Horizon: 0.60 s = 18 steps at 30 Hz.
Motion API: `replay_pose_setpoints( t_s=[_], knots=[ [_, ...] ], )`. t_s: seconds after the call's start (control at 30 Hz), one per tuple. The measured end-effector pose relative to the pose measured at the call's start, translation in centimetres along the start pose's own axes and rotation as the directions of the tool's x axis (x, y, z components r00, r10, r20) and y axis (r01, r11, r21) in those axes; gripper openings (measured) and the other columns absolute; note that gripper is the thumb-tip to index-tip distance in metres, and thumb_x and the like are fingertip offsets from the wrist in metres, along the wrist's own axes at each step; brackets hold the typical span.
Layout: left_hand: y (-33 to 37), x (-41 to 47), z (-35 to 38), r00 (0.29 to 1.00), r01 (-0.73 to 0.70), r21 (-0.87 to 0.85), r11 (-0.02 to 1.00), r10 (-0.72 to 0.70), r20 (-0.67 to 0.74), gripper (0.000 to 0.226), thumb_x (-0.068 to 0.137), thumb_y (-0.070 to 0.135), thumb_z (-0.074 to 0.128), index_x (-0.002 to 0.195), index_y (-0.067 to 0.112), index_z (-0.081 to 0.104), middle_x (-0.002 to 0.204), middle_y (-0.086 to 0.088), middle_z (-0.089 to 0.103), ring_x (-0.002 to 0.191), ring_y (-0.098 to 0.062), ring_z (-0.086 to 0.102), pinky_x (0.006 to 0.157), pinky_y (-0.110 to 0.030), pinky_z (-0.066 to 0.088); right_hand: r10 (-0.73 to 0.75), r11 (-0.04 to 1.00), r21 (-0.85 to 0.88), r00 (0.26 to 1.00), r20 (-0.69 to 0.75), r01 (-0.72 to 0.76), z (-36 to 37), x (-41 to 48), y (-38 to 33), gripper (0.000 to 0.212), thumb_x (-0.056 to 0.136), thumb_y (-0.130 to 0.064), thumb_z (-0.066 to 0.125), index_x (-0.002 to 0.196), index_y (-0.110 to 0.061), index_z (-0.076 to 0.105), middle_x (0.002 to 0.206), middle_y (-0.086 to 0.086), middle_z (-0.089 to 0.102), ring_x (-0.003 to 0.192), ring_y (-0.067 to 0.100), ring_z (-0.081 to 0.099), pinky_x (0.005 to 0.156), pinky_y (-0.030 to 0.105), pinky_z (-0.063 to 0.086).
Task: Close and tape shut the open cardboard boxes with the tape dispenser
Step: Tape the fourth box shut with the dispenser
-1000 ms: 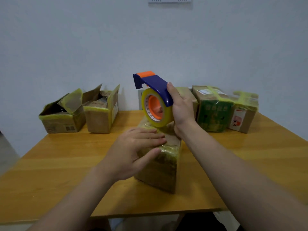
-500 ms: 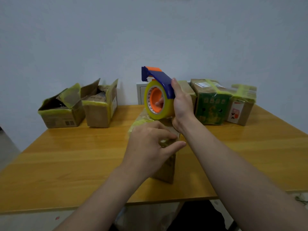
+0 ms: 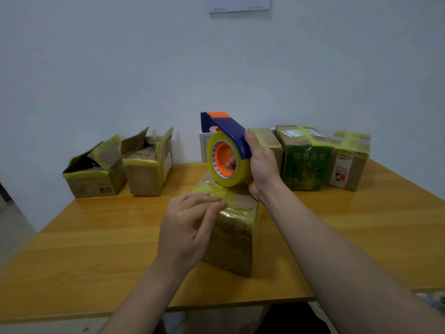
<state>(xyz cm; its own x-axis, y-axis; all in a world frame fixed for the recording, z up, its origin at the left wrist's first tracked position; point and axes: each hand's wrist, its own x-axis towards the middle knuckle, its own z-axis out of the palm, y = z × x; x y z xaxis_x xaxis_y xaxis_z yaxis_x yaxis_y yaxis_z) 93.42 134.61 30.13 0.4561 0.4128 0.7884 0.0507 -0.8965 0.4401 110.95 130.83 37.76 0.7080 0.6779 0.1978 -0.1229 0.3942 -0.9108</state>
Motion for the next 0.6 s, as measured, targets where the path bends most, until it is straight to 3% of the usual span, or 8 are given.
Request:
replay_pose_setpoints(
  t_s=[0.13,0.27,0.47,0.6],
  knots=[
    [-1.8,2.1,0.2,0.999,-0.015,0.006,1.0,0.015,-0.03,0.039,0.103,0.045,0.058,0.082,0.023,0.083,0.08,0.013,0.074,0.077,-0.012,0.066,0.065,-0.045,0.05,-0.035,0.998,-0.05,0.998,0.05,0.038,0.3,-0.3,0.0,0.037,0.102,-0.042,0.057,0.082,-0.017,0.076,0.074,0.006,0.074,0.063,0.014,0.07,0.062,0.025,0.057],
    [-2.7,4.4,1.0,0.971,-0.141,0.171,0.975,0.17,-0.167,0.057,0.105,0.038,0.057,0.057,0.009,0.066,0.06,0.006,0.052,0.055,-0.015,0.047,0.046,-0.04,0.038,-0.029,1.0,0.005,0.999,0.019,0.029,-0.1,-0.1,0.2,0.036,0.1,-0.044,0.058,0.093,-0.013,0.075,0.078,0.006,0.073,0.066,0.016,0.067,0.072,0.034,0.055],
    [-3.5,4.5,2.4,0.911,-0.267,0.176,0.947,0.308,-0.275,0.067,0.111,0.034,0.041,0.051,0.007,0.054,0.053,-0.001,0.04,0.047,-0.019,0.036,0.041,-0.041,0.028,-0.046,0.998,-0.031,0.998,0.037,0.048,0.5,0.0,0.5,0.033,0.1,-0.042,0.058,0.091,-0.014,0.074,0.081,0.005,0.075,0.067,0.014,0.07,0.066,0.028,0.057],
    [-2.0,4.7,1.7,0.946,-0.229,0.292,0.929,0.283,-0.158,0.06,0.108,0.045,0.044,0.056,0.015,0.051,0.062,0.011,0.036,0.055,-0.012,0.036,0.046,-0.03,0.027,-0.037,0.999,-0.013,0.999,0.027,0.037,0.5,0.1,0.5,0.035,0.1,-0.043,0.06,0.093,-0.012,0.074,0.084,0.01,0.074,0.07,0.019,0.069,0.069,0.034,0.057]
  ],
)
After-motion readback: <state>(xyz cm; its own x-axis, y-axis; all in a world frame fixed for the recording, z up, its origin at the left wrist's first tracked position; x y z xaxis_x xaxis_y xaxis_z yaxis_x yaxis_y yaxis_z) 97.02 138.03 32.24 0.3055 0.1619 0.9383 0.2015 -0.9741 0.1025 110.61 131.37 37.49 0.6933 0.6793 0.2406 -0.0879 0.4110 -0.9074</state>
